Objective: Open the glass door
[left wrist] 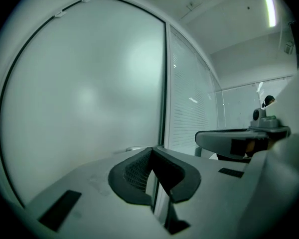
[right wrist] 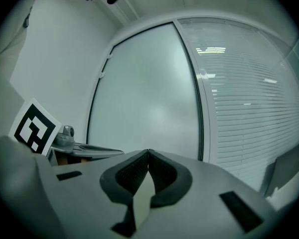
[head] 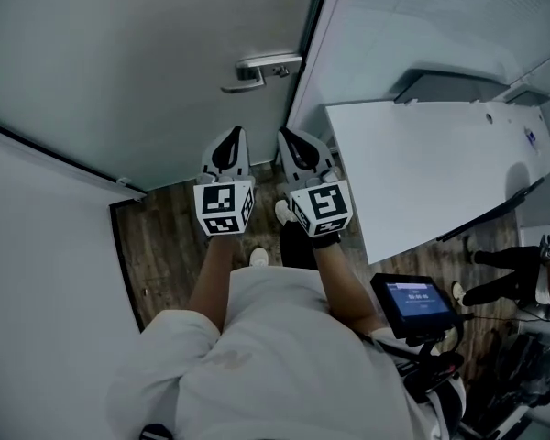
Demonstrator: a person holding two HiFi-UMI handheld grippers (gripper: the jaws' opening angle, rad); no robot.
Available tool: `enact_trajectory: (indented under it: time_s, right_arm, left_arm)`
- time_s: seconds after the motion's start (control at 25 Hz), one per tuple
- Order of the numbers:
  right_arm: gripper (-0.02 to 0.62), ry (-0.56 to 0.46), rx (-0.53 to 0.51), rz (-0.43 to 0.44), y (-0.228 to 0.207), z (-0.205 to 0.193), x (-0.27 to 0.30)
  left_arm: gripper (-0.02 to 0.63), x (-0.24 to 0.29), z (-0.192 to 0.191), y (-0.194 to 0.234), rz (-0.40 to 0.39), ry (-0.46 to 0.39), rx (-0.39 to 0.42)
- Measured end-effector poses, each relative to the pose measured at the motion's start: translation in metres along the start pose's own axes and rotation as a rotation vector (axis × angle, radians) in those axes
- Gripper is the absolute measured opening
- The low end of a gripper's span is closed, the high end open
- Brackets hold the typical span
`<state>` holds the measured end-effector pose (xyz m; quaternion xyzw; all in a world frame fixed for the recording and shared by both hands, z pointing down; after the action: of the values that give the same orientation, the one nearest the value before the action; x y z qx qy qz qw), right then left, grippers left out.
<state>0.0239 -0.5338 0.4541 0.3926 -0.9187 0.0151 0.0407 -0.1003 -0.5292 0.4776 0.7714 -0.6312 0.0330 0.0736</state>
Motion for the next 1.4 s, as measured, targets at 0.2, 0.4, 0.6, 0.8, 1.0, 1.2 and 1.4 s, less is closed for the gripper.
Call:
enact_trajectory:
  time_s: [0.2, 0.4, 0.6, 0.8, 1.0, 1.2, 1.4]
  right_arm:
    - [0.003, 0.026, 0.030, 0.061, 0.023, -0.009, 0.002]
    - [0.003, 0.002, 0.022, 0.061, 0.022, 0.001, 0.004]
    - [0.003, 0.009, 0.026, 0.075, 0.029, -0.001, 0.006]
    - [0.003, 0.005, 0.003, 0.046, 0.017, 0.007, 0.010]
    - [0.003, -0.003, -0.007, 0.037, 0.012, 0.014, 0.016]
    - [0.003, 0.002, -0.009, 0.040, 0.016, 0.014, 0.017]
    - [0.003, -0.009, -0.015, 0.027, 0.011, 0.019, 0.018]
  left_arm:
    - [-0.011, -0.026, -0.017, 0.020, 0.069, 0.060, 0.006]
    - [-0.009, -0.024, -0.014, 0.028, 0.047, 0.099, 0.091]
    - [0.002, -0.026, -0.015, 0.037, 0.034, 0.141, 0.180]
    - [0.112, -0.009, -0.019, 0.036, -0.062, 0.198, 0.277]
    - [0.152, 0.003, -0.030, 0.043, -0.071, 0.282, 0.469]
    - [0.169, 0.005, -0.046, 0.049, -0.084, 0.394, 0.680]
    - [0.175, 0.010, -0.046, 0.052, -0.060, 0.424, 0.845]
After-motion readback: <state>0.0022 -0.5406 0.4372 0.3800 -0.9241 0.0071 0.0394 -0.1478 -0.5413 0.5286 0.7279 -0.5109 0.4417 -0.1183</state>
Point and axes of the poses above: the fingertips, and each gripper's own axes: x forward along the fingers, y to its left, z out of its top, the point moved 5 cm from there along -x, backward along the fingers, and after that the axes turned 2 degrees about z, right-handed, at the moved point
